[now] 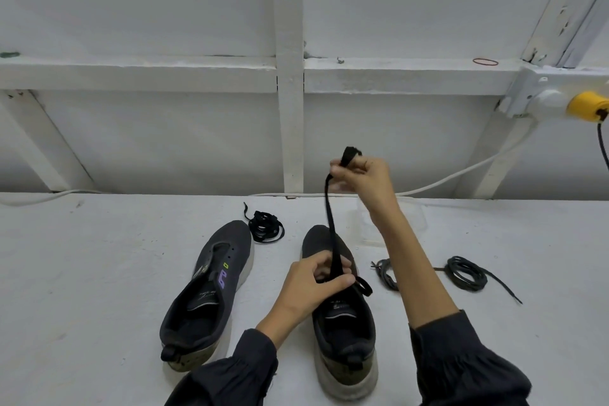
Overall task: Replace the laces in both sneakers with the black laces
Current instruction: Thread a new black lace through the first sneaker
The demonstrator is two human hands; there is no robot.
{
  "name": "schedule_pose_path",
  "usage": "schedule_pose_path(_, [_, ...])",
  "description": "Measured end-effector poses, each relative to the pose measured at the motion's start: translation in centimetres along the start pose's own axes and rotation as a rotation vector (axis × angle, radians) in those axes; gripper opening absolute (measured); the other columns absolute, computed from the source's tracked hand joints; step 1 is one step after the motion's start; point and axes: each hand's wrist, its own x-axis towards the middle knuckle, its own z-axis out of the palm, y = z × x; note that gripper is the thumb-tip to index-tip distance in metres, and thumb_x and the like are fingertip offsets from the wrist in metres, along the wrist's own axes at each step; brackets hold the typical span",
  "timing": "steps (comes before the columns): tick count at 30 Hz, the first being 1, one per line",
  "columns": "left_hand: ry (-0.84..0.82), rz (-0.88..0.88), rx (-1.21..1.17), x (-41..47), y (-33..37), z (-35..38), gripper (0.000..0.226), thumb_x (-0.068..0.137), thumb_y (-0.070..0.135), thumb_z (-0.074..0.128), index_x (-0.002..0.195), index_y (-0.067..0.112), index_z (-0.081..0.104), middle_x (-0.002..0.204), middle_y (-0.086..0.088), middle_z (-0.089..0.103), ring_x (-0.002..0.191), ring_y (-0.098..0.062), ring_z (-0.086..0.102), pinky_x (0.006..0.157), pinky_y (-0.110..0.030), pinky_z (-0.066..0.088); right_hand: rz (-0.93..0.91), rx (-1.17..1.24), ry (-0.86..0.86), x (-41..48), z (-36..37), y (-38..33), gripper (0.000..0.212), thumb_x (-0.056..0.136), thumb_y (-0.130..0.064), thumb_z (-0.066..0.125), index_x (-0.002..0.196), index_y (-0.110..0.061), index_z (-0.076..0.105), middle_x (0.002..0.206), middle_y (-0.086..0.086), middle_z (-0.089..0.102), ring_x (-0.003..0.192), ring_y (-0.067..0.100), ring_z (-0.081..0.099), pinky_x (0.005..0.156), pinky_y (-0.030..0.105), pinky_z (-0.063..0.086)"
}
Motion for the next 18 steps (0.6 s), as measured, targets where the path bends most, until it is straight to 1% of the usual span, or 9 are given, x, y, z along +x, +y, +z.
schedule_pose_path(2, [0.007, 0.005, 0.005, 0.0, -0.2, 0.0, 0.018, 0.08, 0.02, 0.079, 0.095, 0.024, 0.071, 0.094, 0.005, 0.075, 0.092, -0.007, 0.07, 0.088, -0.021, 0.052, 0.129, -0.195, -0.095, -0.9, -1.2, 1.9, 0.018, 0.081, -0.004, 0.077, 0.093, 0.001, 0.064, 0.092, 0.015, 0.065, 0.074, 0.027, 0.07, 0.06, 0.03, 0.06])
schedule_pose_path(4, [0.012, 0.01, 0.005, 0.0, -0.3, 0.0, 0.018, 0.08, 0.02, 0.079, 0.096, 0.023, 0.071, 0.094, 0.004, 0.075, 0.091, -0.008, 0.07, 0.086, -0.02, 0.052, 0.243, -0.473, -0.161, -2.5, -2.6, 3.3, 0.029, 0.083, -0.023, 0.078, 0.085, 0.004, 0.067, 0.084, 0.017, 0.069, 0.07, 0.029, 0.071, 0.063, 0.037, 0.061])
schedule_pose_path(6, [0.018, 0.014, 0.004, 0.0, -0.3, 0.1, 0.018, 0.08, 0.02, 0.079, 0.096, 0.023, 0.071, 0.095, 0.006, 0.075, 0.092, -0.007, 0.07, 0.086, -0.02, 0.051, 0.359, -0.612, -0.317, -4.5, -3.4, 4.1, 0.041, 0.086, -0.041, 0.07, 0.075, -0.001, 0.07, 0.072, 0.013, 0.071, 0.062, 0.025, 0.07, 0.057, 0.032, 0.057])
schedule_pose_path(8, [0.009, 0.021, 0.01, 0.1, -0.3, 0.1, 0.02, 0.081, 0.022, 0.078, 0.1, 0.022, 0.071, 0.096, 0.006, 0.075, 0.094, -0.008, 0.07, 0.088, -0.023, 0.052, 0.404, -0.578, -0.425, -6.3, -3.5, 4.5, 0.045, 0.089, -0.046, 0.065, 0.064, -0.009, 0.067, 0.065, 0.004, 0.068, 0.059, 0.018, 0.065, 0.05, 0.024, 0.047])
schedule_pose_path(9, [0.002, 0.026, 0.017, 0.2, -0.3, 0.0, 0.022, 0.081, 0.023, 0.078, 0.102, 0.022, 0.071, 0.096, 0.006, 0.075, 0.094, -0.009, 0.07, 0.089, -0.025, 0.053, 0.386, -0.533, -0.43, -6.9, -3.4, 4.7, 0.046, 0.089, -0.047, 0.066, 0.064, -0.008, 0.066, 0.063, 0.003, 0.065, 0.06, 0.016, 0.061, 0.05, 0.021, 0.043])
schedule_pose_path(11, [-0.002, 0.027, 0.022, 0.2, -0.2, 0.0, 0.023, 0.081, 0.023, 0.078, 0.103, 0.022, 0.071, 0.096, 0.005, 0.075, 0.094, -0.009, 0.07, 0.09, -0.027, 0.054, 0.321, -0.414, -0.397, -7.6, -2.9, 5.0, 0.045, 0.087, -0.041, 0.069, 0.074, 0.002, 0.068, 0.059, 0.004, 0.056, 0.058, 0.014, 0.05, 0.05, 0.018, 0.036])
schedule_pose_path(13, [0.003, 0.017, 0.012, 0.1, -0.2, 0.0, 0.022, 0.081, 0.022, 0.078, 0.101, 0.023, 0.071, 0.095, 0.006, 0.075, 0.093, -0.009, 0.07, 0.091, -0.028, 0.054, 0.258, -0.273, -0.33, -7.8, -2.4, 5.1, 0.04, 0.085, -0.028, 0.073, 0.086, 0.012, 0.065, 0.055, 0.006, 0.049, 0.052, 0.012, 0.044, 0.049, 0.015, 0.034])
schedule_pose_path(15, [0.004, 0.011, 0.011, 0.1, -0.1, 0.0, 0.023, 0.079, 0.024, 0.079, 0.101, 0.025, 0.071, 0.096, 0.006, 0.075, 0.093, -0.009, 0.07, 0.092, -0.029, 0.053, 0.204, -0.198, -0.243, -7.8, -2.0, 5.0, 0.037, 0.083, -0.019, 0.076, 0.082, 0.015, 0.061, 0.054, 0.012, 0.05, 0.051, 0.015, 0.045, 0.049, 0.017, 0.035])
schedule_pose_path(18, [-0.007, 0.006, 0.014, 0.2, 0.0, -0.1, 0.03, 0.074, 0.036, 0.079, 0.1, 0.025, 0.071, 0.095, 0.004, 0.075, 0.093, -0.011, 0.07, 0.092, -0.03, 0.054, 0.137, -0.184, -0.178, -7.5, -1.6, 4.5, 0.036, 0.082, -0.009, 0.075, 0.067, 0.016, 0.054, 0.052, 0.014, 0.049, 0.045, 0.017, 0.043, 0.046, 0.019, 0.035])
